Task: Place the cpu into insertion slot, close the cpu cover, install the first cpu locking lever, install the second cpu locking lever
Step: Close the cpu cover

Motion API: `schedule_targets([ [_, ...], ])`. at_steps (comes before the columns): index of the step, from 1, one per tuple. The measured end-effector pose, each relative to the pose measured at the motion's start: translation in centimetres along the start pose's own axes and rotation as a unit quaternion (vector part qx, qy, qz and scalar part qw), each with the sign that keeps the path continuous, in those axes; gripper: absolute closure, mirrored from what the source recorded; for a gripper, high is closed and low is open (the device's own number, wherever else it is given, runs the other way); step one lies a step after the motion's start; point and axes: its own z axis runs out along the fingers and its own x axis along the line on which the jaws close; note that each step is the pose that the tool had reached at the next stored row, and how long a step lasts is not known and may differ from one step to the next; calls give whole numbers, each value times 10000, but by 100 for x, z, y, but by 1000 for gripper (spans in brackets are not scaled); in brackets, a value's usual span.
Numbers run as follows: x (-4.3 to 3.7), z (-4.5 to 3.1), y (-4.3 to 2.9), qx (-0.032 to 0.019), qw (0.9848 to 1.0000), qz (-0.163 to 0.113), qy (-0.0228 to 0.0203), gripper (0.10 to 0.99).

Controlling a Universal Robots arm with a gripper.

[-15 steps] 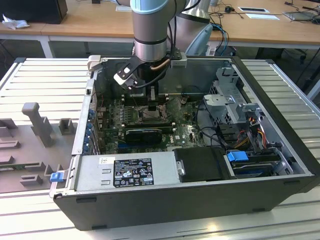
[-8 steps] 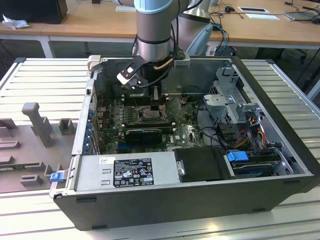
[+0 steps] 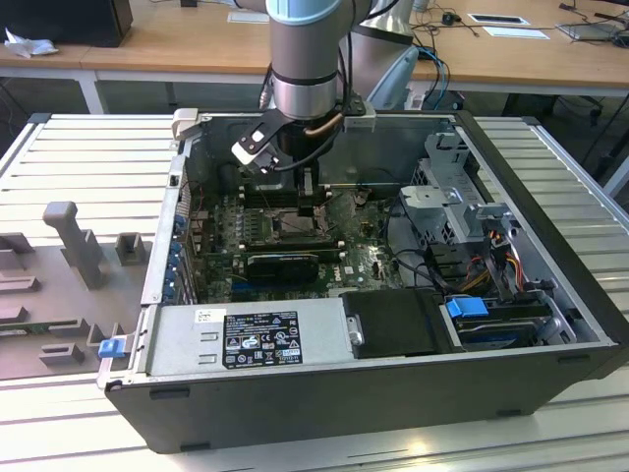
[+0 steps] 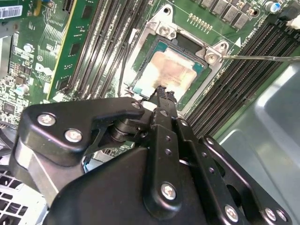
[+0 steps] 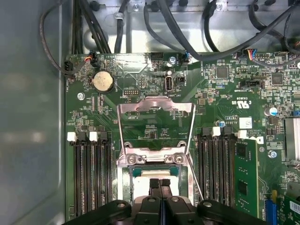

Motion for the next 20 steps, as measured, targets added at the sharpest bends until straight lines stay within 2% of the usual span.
schedule_targets([
  [5, -1, -70, 4, 0, 10000, 0, 0, 980],
  [10, -1, -84, 5, 0, 10000, 1, -1, 980],
  [20, 2, -173, 11, 0, 10000, 0, 0, 980],
])
